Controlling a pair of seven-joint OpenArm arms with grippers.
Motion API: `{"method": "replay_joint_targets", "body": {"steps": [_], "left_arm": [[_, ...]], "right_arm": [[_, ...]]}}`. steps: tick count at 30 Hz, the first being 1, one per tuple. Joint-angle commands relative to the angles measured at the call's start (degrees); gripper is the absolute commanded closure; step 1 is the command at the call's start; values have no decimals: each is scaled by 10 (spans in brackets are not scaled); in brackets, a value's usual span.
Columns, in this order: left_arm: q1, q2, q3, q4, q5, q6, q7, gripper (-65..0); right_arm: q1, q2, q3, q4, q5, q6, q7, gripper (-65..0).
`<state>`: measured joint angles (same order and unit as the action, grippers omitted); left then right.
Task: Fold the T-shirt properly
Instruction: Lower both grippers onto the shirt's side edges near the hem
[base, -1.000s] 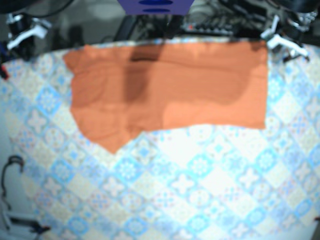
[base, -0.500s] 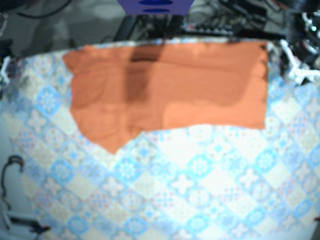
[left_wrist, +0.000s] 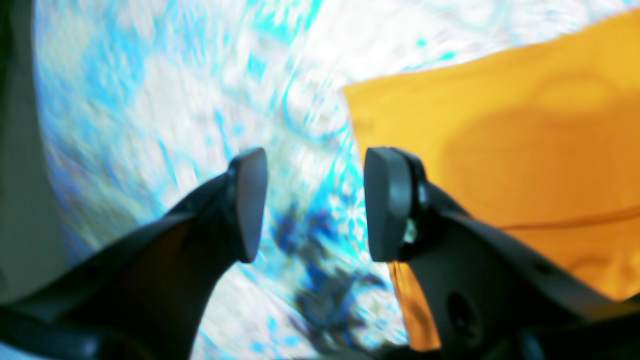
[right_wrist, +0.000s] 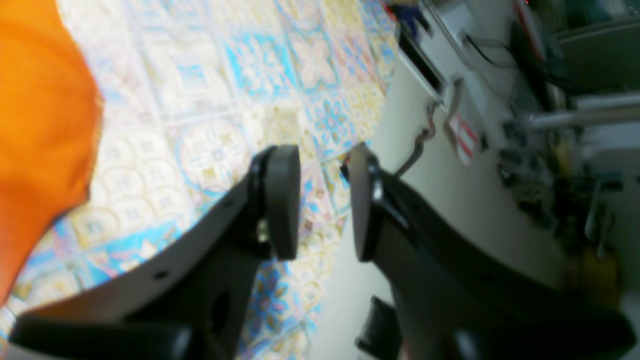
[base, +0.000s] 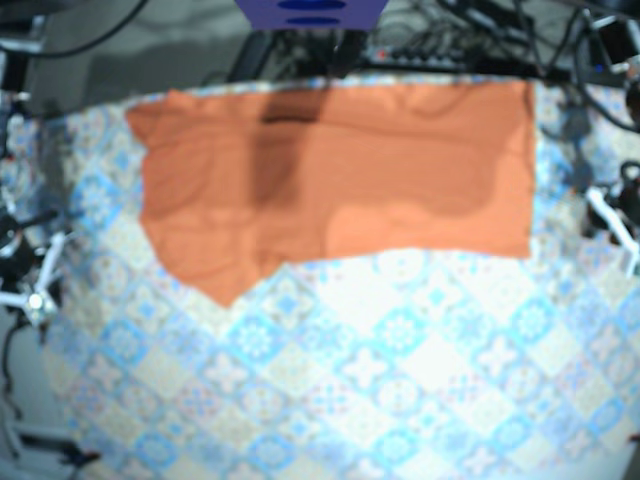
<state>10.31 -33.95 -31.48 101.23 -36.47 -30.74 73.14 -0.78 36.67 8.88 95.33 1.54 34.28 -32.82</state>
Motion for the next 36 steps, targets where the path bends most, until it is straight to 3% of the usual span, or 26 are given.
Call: {"method": "replay_joint_targets", "body": {"steps": [1,9,15,21,24,30,36], "left_arm": [[-21,-13,-6,-19,-6,-1,-3,-306],[-100,-5,-7,-235,-8,-1,-1,-306],[-111,8,-7,-274,-8,0,-2,-304],[-106,12,-7,-274,-7,2,-2,-303],[-105,12,-7,-274,-7,3,-2,-303],[-104,12,-8,-274,-7,3,-2,-304],[-93,12,-8,-274,-8,3,-2,-305]], "right_arm": [[34,14,-12,-6,15,-7,2,-173],[202,10,-110,-164,185,-7,-89,-173],[312,-31,-134,-343,327,-7,-169,-173],[384,-90,-174,-504,406,-7,-219,-173],[417,-121,-221,-571,422,-8,-240,-173],[447,-179,-255,-642,421,-7,-271,-174],[454,-201,-355,-649,418,-7,-232,-174]]}}
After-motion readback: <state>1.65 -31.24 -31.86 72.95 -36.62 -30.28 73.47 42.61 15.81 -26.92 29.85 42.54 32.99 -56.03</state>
